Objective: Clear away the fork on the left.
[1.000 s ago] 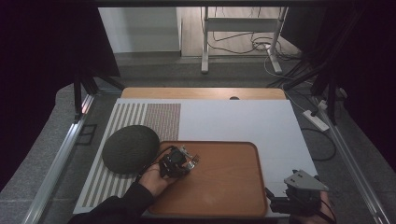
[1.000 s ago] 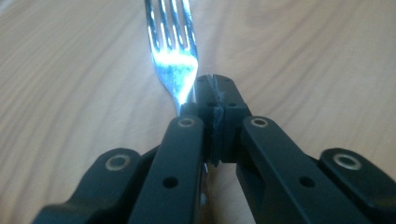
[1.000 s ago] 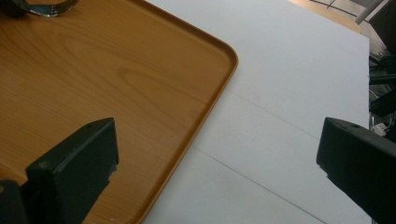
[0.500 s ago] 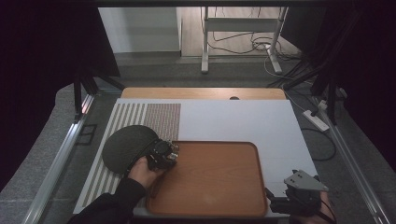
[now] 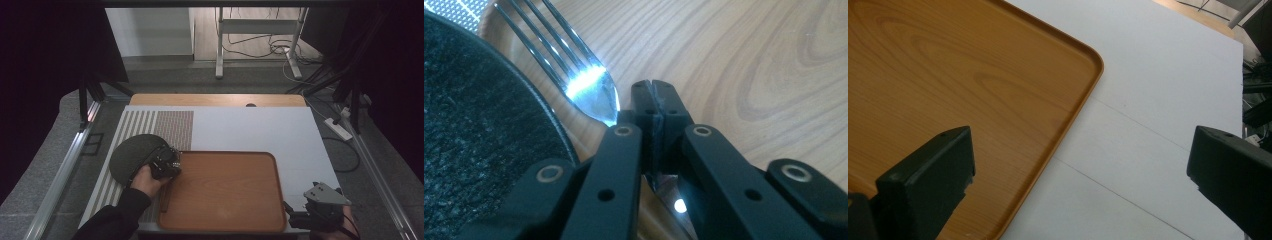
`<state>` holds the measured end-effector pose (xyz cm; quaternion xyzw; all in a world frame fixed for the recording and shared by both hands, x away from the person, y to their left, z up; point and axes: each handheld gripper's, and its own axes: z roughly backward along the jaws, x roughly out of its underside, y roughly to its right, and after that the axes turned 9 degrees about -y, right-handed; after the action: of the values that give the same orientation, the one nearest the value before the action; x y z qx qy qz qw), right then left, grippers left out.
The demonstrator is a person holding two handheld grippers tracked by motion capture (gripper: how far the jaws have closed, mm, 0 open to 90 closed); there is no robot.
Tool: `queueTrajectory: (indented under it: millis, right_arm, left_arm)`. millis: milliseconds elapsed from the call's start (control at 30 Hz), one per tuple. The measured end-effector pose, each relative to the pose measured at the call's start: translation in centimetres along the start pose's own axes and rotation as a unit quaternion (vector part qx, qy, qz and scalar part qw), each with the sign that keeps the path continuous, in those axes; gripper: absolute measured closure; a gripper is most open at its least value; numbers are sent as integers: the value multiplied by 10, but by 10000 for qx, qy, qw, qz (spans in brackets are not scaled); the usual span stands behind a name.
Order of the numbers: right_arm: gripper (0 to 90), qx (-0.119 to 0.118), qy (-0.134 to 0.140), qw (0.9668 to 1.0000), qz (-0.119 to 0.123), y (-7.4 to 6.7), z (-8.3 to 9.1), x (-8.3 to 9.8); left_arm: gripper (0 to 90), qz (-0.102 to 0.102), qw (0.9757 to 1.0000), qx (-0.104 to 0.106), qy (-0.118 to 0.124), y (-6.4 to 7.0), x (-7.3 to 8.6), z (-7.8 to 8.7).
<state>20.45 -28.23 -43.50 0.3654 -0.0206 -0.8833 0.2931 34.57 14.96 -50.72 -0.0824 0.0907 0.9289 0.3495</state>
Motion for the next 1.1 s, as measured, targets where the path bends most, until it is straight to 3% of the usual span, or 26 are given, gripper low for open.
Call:
queueTrajectory:
  millis: [100,200,400,500,733,900,1100]
  right_arm:
    - [0,2,5,10000,0,0,0,0]
    - [0,-2,9,10000,-4,0,0,0]
    - [0,-8,8,10000,-10,0,0,0]
    - [0,-2,2,10000,-6,0,0,0]
    - [0,-13,-6,10000,-11,0,0,0]
    - [0,-8,-9,10000,-8,0,0,0]
    - [0,-7,-10,10000,-4,0,0,0]
  left_arm:
    - [864,-23,9999,116,72,0,1,1]
    - [821,-60,9992,262,301,0,1,6]
    - [653,-143,9966,512,629,0,5,14]
    - [597,-166,9972,375,631,1,7,17]
    - [428,-175,9951,235,942,-3,15,29]
    - [273,-124,9926,272,1179,-7,24,35]
    - [166,-20,9911,282,1299,-10,30,41]
